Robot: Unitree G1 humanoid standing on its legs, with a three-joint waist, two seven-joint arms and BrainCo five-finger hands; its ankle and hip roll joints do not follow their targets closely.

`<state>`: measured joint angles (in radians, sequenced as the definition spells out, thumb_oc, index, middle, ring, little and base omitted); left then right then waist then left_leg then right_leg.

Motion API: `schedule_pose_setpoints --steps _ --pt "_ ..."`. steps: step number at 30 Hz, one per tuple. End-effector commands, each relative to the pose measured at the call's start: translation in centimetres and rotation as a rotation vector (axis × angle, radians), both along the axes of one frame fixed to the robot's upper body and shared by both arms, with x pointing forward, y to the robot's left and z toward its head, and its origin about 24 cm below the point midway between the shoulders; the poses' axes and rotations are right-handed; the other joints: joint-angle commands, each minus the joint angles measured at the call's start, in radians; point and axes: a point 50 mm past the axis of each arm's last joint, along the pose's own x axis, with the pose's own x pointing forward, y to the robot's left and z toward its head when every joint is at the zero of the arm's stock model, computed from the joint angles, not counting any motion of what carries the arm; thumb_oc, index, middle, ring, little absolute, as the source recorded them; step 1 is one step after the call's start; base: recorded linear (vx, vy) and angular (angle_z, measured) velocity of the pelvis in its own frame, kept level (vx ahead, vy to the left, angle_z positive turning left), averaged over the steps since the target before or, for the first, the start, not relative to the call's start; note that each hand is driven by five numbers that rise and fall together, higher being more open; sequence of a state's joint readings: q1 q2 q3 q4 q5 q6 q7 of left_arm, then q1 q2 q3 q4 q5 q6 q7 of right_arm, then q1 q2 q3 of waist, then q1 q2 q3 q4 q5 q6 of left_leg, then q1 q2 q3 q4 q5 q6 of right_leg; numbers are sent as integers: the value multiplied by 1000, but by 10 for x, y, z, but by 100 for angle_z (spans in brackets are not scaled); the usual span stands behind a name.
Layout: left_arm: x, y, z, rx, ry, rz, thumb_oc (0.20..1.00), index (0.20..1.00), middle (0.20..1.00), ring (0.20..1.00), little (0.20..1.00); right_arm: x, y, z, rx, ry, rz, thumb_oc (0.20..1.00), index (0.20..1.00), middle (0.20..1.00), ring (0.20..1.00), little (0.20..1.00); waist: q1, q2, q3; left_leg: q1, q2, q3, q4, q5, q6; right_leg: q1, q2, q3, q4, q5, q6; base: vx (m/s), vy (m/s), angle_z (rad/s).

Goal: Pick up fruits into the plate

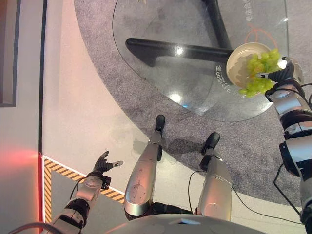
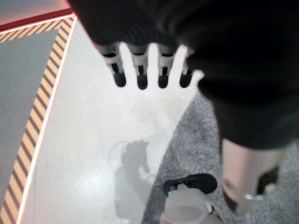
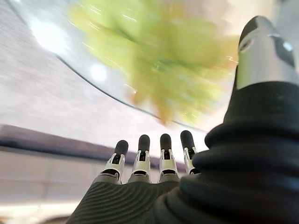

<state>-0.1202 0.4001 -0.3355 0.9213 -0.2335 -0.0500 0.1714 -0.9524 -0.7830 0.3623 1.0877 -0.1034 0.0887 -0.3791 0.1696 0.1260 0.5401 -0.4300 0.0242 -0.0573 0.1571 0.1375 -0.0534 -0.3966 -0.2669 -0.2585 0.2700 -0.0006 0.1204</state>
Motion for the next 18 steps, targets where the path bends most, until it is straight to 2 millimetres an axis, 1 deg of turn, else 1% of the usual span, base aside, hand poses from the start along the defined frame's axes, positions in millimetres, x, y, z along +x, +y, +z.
schedule_pose_setpoints --steps 1,2,4,5,6,7,8,9,10,11,12,13,14,15,16,17,18 --pt "-25 29 -9 106 101 69 1000 1000 1000 1000 1000 -7 -3 -1 -78 -52 20 1000 1000 1000 1000 1000 -10 -39 -20 84 -50 65 7 -157 34 47 112 -19 4 -64 -42 -14 25 -8" --pt "-24 32 -9 120 107 95 1000 1000 1000 1000 1000 -8 5 -17 -24 -73 64 1000 1000 1000 1000 1000 -22 -57 -20 143 -38 76 -17 -161 30 108 110 -16 -27 -60 -36 -14 25 -8" --pt "-24 32 -9 121 106 98 1000 1000 1000 1000 1000 -9 5 -18 -18 -74 66 1000 1000 1000 1000 1000 -23 -58 -20 145 -36 77 -20 -158 30 111 110 -18 -32 -55 -36 -9 17 -12" --pt "-26 34 -10 134 118 127 1000 1000 1000 1000 1000 -15 14 -47 56 -66 96 1000 1000 1000 1000 1000 -37 -79 -34 204 -26 87 -40 -167 25 172 108 -12 -63 -52 -29 -4 15 -14" --pt "-26 34 -10 134 118 128 1000 1000 1000 1000 1000 -16 15 -49 61 -64 97 1000 1000 1000 1000 1000 -38 -80 -38 204 -26 87 -44 -164 25 173 108 -12 -69 -47 -28 34 26 -10" --pt "-29 35 -12 135 142 137 1000 1000 1000 1000 1000 -23 20 -73 104 -26 109 1000 1000 1000 1000 1000 -48 -93 -69 234 -16 96 -67 -167 20 206 105 -11 -98 -42 -22 24 20 -9" --pt "-29 35 -12 135 142 137 1000 1000 1000 1000 1000 -24 20 -75 111 -22 109 1000 1000 1000 1000 1000 -48 -94 -72 239 -15 97 -70 -167 19 210 105 -11 -102 -41 -22 51 25 -10" --pt "-31 34 -14 131 152 145 1000 1000 1000 1000 1000 -27 23 -86 125 -3 115 1000 1000 1000 1000 1000 -54 -99 -87 254 -12 99 -81 -167 19 225 106 -7 -115 -39 -20 38 20 -15" --pt "-34 32 -17 125 164 156 1000 1000 1000 1000 1000 -35 31 -110 171 44 131 1000 1000 1000 1000 1000 -65 -113 -118 287 -5 108 -104 -168 15 260 105 -3 -141 -33 -15 38 18 -11" --pt "-34 32 -17 124 168 152 1000 1000 1000 1000 1000 -37 32 -112 178 49 130 1000 1000 1000 1000 1000 -66 -114 -121 292 -4 109 -107 -168 15 264 105 -3 -143 -33 -15 57 10 -12" --pt "-38 30 -20 106 185 158 1000 1000 1000 1000 1000 -49 40 -140 229 110 139 1000 1000 1000 1000 1000 -79 -125 -152 318 3 115 -120 -169 13 287 105 3 -156 -29 -10 55 0 -8" --pt "-39 28 -22 94 193 158 1000 1000 1000 1000 1000 -57 44 -154 259 145 142 1000 1000 1000 1000 1000 -87 -131 -168 332 8 120 -128 -169 12 300 105 6 -163 -27 -8 59 -1 -8" --pt "-39 27 -22 92 196 156 1000 1000 1000 1000 1000 -60 45 -158 264 155 144 1000 1000 1000 1000 1000 -89 -132 -172 336 9 122 -130 -168 12 304 105 6 -166 -26 -7 46 -3 -8" --pt "-41 26 -24 89 209 156 1000 1000 1000 1000 1000 -69 46 -170 282 188 145 1000 1000 1000 1000 1000 -95 -137 -187 349 13 126 -135 -168 11 316 105 10 -173 -25 -5 58 -3 -12" --pt "-45 24 -26 85 226 150 1000 1000 1000 1000 1000 -83 49 -188 305 248 152 1000 1000 1000 1000 1000 -104 -141 -209 364 19 131 -141 -170 8 331 105 11 -180 -24 -2 108 -4 -18" --pt "-50 23 -29 101 268 126 1000 1000 1000 1000 1000 -104 57 -214 309 346 170 1000 1000 1000 1000 1000 -117 -145 -242 390 24 138 -152 -172 7 353 106 18 -196 -22 2 98 -8 -17" --pt "-53 22 -31 122 299 103 1000 1000 1000 1000 1000 -114 61 -226 299 396 170 1000 1000 1000 1000 1000 -123 -148 -259 401 28 143 -155 -174 5 363 104 20 -203 -21 5 76 -12 -14"
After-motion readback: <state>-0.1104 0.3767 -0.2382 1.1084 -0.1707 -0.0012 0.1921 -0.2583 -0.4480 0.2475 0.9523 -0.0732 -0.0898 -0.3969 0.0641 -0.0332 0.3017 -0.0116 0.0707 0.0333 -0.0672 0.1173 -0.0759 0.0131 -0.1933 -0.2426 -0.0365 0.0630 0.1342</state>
